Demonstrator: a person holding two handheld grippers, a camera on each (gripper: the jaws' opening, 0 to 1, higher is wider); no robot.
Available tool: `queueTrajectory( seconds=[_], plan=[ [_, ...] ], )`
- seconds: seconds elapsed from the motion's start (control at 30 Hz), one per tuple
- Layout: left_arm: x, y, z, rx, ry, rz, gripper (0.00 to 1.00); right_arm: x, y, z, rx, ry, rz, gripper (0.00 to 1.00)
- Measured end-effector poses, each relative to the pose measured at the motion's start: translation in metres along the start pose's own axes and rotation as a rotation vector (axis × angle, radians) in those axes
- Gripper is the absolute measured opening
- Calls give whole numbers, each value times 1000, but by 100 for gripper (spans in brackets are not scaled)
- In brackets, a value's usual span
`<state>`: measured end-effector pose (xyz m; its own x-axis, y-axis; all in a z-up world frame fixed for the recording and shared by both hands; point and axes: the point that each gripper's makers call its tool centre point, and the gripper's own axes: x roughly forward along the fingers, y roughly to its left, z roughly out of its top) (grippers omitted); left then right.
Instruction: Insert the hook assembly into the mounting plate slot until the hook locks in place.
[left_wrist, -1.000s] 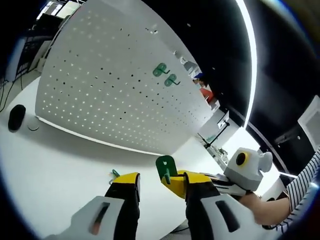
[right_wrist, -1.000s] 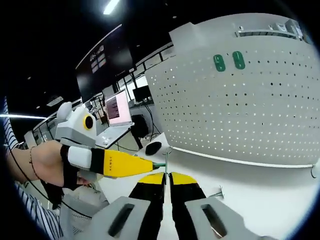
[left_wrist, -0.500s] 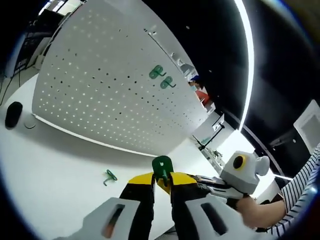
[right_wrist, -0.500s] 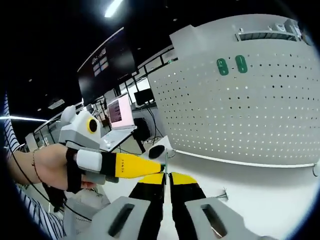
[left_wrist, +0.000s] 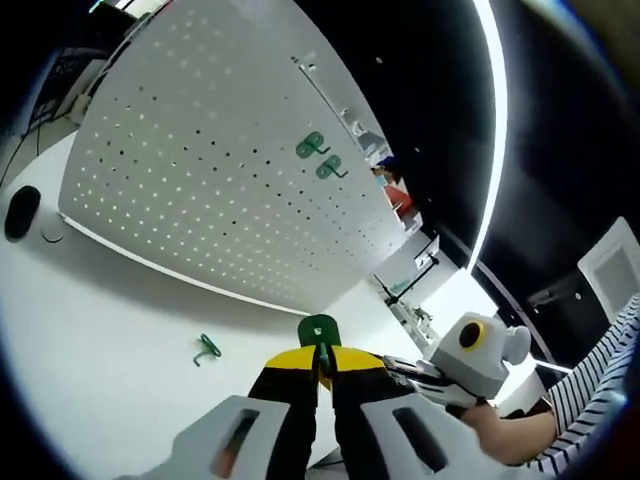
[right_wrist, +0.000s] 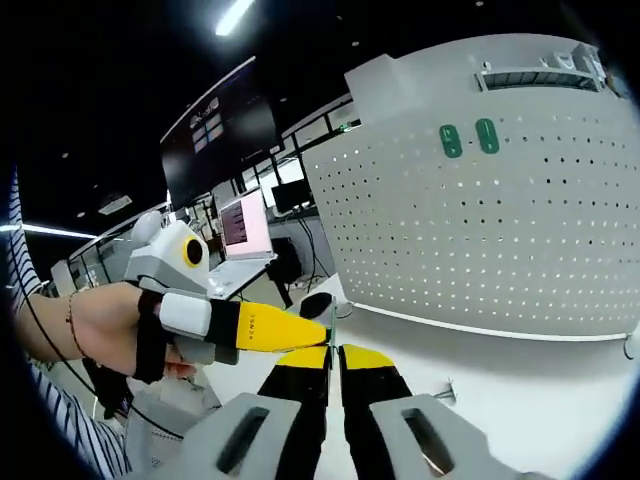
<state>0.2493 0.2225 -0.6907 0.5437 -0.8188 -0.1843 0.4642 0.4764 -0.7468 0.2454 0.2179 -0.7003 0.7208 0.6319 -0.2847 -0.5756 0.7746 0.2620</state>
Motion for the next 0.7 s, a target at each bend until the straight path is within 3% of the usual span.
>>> queueTrajectory(
  seconds=[0.47,0.7],
  plan=[
    [2,-5,2,-3,-8,13,2,-5,-4,7,-7,-14,-9,2],
    [3,2,11,149,4,98,1,-11,-12,9,-35,3,-36,10]
  ],
)
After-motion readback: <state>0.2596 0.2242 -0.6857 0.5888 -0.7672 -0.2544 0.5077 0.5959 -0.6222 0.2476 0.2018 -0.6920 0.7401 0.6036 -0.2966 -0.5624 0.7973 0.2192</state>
